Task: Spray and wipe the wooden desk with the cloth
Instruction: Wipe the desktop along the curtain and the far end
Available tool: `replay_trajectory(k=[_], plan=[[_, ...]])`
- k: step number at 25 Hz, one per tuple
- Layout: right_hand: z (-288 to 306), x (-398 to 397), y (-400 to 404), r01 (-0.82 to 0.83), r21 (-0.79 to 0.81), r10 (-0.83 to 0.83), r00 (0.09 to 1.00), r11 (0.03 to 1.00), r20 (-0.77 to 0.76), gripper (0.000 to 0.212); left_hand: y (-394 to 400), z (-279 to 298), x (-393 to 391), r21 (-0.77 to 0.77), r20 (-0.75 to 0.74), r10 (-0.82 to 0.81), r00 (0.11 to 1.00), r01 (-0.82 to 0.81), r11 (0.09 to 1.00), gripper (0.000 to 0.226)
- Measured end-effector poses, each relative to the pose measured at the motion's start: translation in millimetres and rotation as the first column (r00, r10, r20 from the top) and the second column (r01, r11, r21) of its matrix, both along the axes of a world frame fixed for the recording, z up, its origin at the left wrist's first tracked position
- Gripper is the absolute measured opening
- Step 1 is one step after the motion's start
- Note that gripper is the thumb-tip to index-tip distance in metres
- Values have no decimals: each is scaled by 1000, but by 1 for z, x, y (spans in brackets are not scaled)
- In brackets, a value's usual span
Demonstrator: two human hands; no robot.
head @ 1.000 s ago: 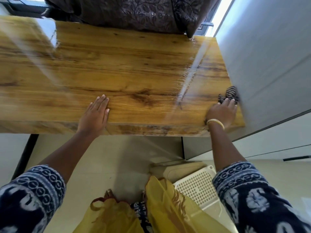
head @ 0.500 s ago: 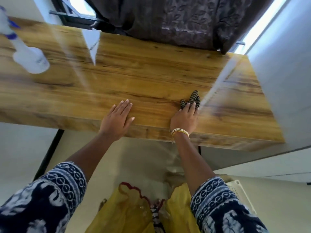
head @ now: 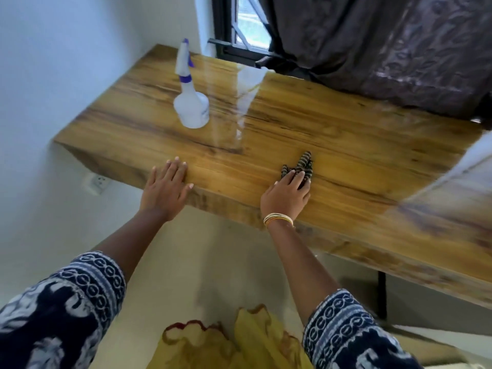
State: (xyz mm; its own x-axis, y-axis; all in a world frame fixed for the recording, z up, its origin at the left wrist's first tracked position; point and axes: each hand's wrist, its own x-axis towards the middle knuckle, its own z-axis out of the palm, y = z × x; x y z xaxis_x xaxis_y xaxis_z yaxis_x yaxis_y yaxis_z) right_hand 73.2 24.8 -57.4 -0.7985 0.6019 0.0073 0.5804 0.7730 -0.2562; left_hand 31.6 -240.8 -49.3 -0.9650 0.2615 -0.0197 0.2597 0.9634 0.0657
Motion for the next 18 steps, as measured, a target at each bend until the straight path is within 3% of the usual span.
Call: replay_trajectory(k=[2, 5, 10, 14, 18], plan=[[3, -16, -40, -53, 11, 52, 998, 999, 20, 58, -30, -2, -10, -54, 77, 72, 994, -68, 996, 72], [5, -36, -96, -207, 23, 206, 978, 978, 39, 59, -50, -6, -15, -92, 145, 36, 989, -23, 996, 81], [8, -75, -172, -502, -26, 502, 864, 865, 37, 62, -73, -11, -20, -72, 31, -54, 998, 56, 996, 77], [6, -106, -207, -653, -4, 653, 757, 757, 30, 62, -114, -13, -33, 43, 38, 255, 966, -257, 966, 78], [5, -131, -240, -751, 30, 749, 660, 660, 51, 65, -152, -11, -52, 59, 60, 400, 914, -404, 913, 77]])
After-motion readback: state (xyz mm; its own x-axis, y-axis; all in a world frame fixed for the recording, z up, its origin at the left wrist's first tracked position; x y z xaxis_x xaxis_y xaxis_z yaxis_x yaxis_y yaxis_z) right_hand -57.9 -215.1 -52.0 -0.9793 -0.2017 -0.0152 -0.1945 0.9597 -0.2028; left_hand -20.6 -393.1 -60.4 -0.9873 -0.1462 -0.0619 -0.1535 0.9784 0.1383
